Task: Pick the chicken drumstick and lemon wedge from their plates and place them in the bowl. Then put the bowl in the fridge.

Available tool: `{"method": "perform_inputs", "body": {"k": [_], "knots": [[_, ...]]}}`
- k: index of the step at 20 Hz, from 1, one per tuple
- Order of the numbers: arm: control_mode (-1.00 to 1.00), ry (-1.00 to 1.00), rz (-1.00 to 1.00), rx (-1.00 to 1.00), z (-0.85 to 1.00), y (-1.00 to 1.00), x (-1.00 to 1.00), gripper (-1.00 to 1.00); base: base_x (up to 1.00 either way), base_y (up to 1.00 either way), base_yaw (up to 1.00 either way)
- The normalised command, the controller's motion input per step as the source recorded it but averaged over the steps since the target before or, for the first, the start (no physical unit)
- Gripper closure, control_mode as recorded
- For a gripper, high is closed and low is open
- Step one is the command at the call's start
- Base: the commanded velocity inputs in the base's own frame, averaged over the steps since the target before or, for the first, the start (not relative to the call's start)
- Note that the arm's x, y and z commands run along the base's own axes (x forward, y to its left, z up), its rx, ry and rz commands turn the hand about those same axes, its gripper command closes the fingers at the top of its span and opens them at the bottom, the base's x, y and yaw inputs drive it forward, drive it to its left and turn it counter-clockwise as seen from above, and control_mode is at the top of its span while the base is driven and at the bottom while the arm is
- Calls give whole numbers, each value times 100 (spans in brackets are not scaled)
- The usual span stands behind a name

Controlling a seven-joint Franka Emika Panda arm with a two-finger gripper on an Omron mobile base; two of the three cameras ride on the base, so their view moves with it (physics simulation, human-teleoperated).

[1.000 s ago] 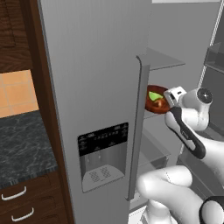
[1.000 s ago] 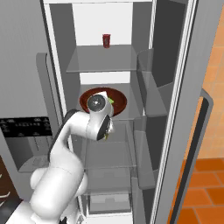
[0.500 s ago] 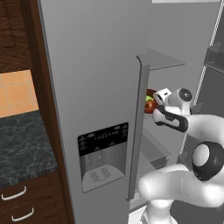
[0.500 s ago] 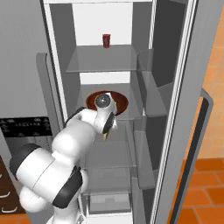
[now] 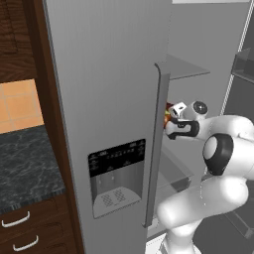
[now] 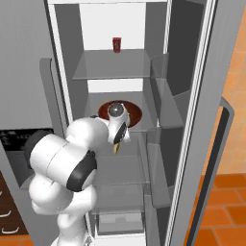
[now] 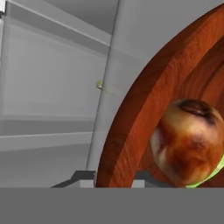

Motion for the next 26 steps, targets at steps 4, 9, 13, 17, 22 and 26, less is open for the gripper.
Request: {"method": "perform_inputs", "body": {"k": [4, 9, 13, 17, 22, 26], "knots": [[-100, 6, 0, 0, -26, -8, 37, 100, 0, 0, 0], [-100, -1, 0, 0, -5, 0, 21, -100, 0, 0, 0], [-100, -12, 0, 0, 31, 0, -28, -100, 0, 0, 0], [-100, -15, 0, 0, 44, 6, -57, -100, 0, 0, 0], [-100, -2, 0, 0, 56, 10, -78, -100, 0, 0, 0], [-100, 0, 0, 0, 82, 20, -78, -100, 0, 0, 0]]}}
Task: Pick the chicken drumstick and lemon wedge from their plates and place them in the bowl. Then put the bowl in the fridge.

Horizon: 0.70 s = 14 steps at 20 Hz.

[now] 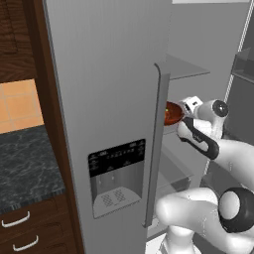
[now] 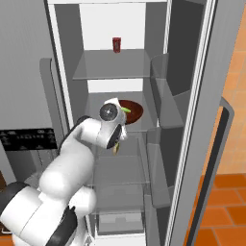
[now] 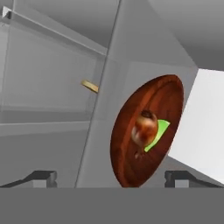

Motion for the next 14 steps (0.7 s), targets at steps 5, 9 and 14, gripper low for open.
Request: {"method": "perform_inputs", "body": {"k": [5, 9, 14], "knots": [[-100, 1, 0, 0, 84, 2, -94, -100, 0, 0, 0], [-100, 4, 0, 0, 72, 4, -100, -100, 0, 0, 0], [-100, 0, 0, -1, 37, 16, -100, -100, 0, 0, 0]]}}
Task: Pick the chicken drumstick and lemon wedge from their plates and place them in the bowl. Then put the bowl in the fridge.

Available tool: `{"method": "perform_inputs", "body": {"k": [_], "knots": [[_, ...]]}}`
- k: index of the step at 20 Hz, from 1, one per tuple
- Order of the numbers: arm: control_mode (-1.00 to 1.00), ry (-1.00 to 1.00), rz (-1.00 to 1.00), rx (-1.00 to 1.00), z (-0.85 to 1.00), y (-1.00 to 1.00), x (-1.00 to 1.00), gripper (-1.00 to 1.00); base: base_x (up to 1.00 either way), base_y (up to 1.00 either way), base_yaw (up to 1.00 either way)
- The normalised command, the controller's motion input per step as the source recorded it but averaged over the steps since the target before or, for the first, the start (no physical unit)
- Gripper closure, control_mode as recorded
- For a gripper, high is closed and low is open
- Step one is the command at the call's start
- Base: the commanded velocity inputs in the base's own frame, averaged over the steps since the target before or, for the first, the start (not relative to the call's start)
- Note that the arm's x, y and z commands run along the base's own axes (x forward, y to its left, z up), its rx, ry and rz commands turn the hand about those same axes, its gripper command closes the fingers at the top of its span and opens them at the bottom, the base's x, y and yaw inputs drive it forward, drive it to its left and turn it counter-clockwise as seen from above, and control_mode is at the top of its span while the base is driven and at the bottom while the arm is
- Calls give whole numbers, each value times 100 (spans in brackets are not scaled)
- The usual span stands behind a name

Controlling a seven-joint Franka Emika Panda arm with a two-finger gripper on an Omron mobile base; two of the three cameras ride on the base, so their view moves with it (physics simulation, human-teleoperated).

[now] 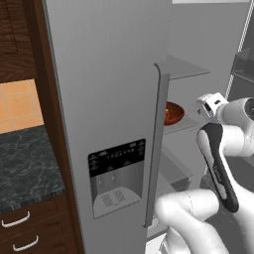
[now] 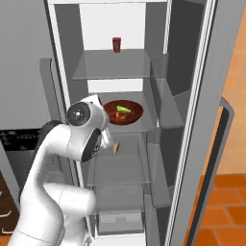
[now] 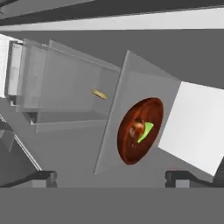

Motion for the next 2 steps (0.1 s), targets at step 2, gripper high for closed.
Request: {"method": "perform_inputs", "body": {"k": [2], "knots": [[-100, 0, 0, 0, 36, 32, -100, -100, 0, 0, 0]]}}
